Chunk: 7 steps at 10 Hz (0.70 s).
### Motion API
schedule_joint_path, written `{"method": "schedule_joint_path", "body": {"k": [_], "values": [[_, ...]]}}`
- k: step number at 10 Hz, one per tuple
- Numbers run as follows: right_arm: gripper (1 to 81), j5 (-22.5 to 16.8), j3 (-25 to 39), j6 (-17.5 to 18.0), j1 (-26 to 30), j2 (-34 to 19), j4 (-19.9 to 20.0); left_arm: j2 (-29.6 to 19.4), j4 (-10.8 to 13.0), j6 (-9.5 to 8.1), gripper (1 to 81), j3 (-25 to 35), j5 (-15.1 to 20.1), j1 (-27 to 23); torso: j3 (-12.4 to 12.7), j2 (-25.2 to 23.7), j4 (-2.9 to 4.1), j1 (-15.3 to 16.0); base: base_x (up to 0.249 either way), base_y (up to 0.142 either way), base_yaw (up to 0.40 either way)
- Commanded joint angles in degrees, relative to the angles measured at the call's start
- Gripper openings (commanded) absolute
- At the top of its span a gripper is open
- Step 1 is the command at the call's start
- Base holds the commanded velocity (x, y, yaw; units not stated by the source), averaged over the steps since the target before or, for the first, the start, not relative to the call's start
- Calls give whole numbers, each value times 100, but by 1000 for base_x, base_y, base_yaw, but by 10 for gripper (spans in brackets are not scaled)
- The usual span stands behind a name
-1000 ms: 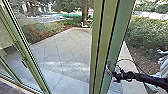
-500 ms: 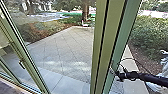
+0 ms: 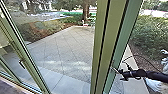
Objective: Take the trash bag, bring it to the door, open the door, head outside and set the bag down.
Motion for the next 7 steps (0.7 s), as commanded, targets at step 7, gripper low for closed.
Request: {"method": "schedule_joint_path", "body": {"k": [7], "values": [[811,-1511,-129,97,2005,-1387,-1517,3,13,49,10,22,453,-58,-11,2,4,0,0,0,0]]}}
